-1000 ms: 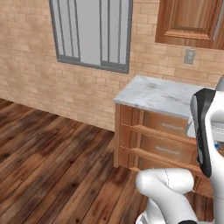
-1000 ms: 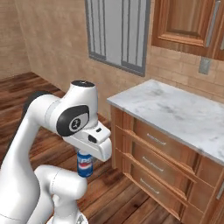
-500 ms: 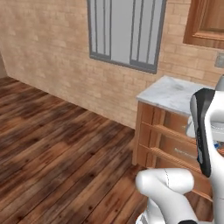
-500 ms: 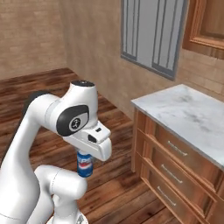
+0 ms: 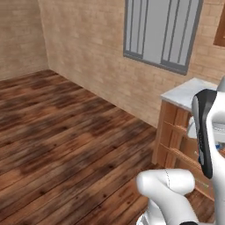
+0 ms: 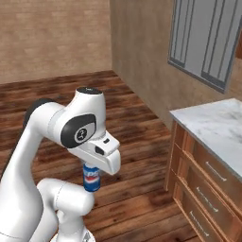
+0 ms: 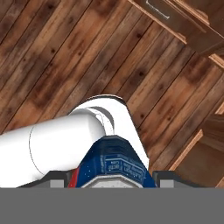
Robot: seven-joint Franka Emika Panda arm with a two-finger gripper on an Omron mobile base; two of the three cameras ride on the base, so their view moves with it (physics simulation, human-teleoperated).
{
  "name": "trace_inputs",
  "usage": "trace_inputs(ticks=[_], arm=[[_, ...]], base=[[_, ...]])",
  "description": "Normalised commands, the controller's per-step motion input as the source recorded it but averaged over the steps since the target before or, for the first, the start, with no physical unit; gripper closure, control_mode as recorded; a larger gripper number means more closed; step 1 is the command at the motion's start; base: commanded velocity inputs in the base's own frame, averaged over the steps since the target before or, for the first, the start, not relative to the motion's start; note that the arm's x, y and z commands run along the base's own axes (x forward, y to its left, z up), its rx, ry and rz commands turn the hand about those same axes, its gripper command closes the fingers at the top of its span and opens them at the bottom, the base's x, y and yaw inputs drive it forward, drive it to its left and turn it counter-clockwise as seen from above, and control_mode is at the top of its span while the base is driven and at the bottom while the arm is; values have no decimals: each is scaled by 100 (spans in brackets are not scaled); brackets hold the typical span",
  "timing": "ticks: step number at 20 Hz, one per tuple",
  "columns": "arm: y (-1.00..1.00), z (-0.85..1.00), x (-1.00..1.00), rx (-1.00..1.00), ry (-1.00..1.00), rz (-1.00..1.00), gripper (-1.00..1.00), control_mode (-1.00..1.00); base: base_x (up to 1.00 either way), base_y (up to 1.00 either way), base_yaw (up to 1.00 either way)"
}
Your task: Four empty soda cans are scattered around the kitchen. Gather all the cans and cluster them next to the stove for recycling.
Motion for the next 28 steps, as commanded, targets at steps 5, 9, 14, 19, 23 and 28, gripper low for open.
trace_inputs(ticks=[5,9,14,19,23,28], arm=[[0,0,0,0,0,0,100,100],[0,0,0,0,0,0,100,100],[0,0,0,0,0,0,100,100],[0,0,0,0,0,0,100,100],[0,0,0,0,0,0,100,100],[0,0,0,0,0,0,100,100]], base=[[-37,0,39],[-46,0,34],[-13,13,22],[1,57,14],[8,81,13],[23,88,8]])
